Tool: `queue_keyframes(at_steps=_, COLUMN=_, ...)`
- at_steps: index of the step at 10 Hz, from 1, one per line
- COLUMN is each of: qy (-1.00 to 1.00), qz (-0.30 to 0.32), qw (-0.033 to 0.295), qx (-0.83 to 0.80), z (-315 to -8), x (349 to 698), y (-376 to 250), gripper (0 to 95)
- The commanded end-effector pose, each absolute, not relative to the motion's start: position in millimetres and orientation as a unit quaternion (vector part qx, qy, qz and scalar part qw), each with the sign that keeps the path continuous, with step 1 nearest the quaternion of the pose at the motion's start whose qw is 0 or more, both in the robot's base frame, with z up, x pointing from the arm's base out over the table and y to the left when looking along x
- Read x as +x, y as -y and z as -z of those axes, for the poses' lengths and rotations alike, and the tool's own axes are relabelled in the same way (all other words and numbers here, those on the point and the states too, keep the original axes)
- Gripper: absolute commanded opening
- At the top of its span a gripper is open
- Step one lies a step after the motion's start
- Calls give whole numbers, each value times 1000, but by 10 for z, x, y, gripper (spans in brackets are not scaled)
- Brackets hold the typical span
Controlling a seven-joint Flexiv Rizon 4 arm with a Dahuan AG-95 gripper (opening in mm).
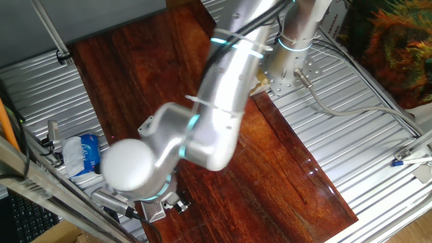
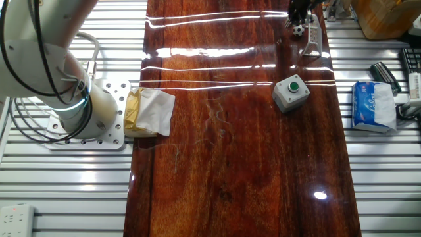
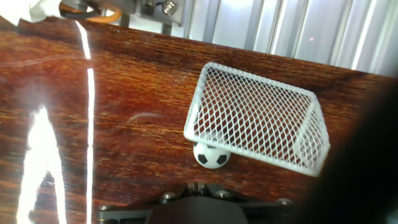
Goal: Push the soccer ball into the goal
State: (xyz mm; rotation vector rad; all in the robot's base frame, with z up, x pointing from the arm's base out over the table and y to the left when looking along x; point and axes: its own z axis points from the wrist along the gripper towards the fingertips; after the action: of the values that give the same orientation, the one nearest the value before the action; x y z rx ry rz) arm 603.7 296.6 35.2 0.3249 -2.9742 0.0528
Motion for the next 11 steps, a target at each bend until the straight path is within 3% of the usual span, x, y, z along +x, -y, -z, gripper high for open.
queue_keyframes(at_steps=1, qy=991, qz=-44, qw=49, qx=117, z=-349, x=6062, y=-2971, gripper=0)
queue_keyframes(at_steps=11, qy=992, qz=-48, qw=20, qx=114, z=-300, x=6095, y=-2923, gripper=0)
